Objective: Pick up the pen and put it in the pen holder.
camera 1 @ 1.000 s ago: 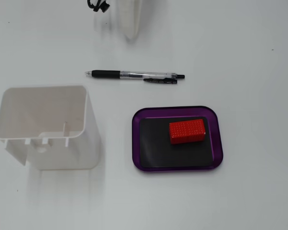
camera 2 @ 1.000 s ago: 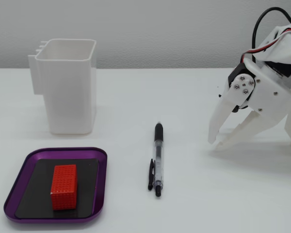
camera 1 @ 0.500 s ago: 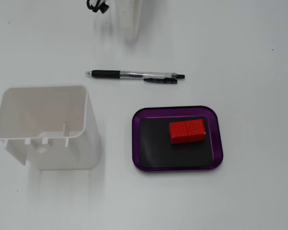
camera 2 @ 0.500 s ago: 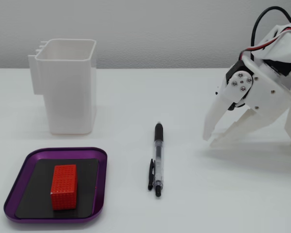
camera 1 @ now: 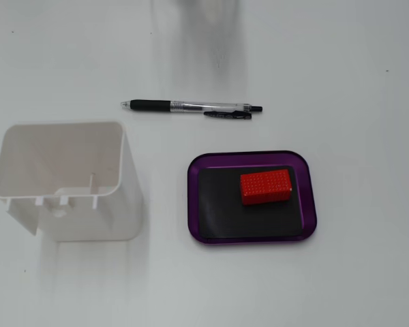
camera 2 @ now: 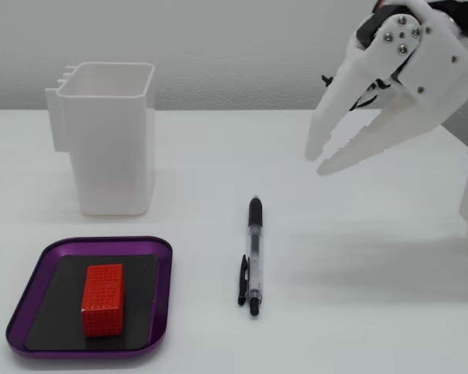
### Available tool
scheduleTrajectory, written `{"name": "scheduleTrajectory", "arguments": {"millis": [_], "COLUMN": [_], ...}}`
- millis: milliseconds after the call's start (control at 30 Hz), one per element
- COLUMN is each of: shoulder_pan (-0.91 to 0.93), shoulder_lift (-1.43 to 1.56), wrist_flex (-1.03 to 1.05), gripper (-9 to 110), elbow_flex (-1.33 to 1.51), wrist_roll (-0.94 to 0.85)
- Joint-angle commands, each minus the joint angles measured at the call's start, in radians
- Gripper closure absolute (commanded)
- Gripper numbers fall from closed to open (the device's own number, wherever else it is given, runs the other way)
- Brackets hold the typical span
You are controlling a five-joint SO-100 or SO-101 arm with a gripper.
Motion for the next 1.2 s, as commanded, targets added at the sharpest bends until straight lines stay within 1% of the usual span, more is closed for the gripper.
{"name": "scheduleTrajectory", "arguments": {"millis": [0, 67, 167, 200, 367, 500, 633, 900, 1167], "shoulder_pan": [-0.023, -0.017, -0.014, -0.005, 0.078, 0.126, 0.163, 0.153, 0.153], "shoulder_lift": [-0.305, -0.446, -0.611, -0.652, -0.769, -0.796, -0.802, -0.805, -0.805], "wrist_flex": [-0.006, -0.003, 0.031, 0.041, 0.037, -0.034, -0.058, -0.083, -0.15], "gripper": [102, 102, 102, 101, 90, 85, 84, 84, 84], "elbow_flex": [-0.221, -0.307, -0.396, -0.413, -0.425, -0.417, -0.417, -0.393, -0.295], "wrist_roll": [-0.009, -0.046, -0.196, -0.221, -0.218, -0.218, -0.218, -0.192, -0.192]}}
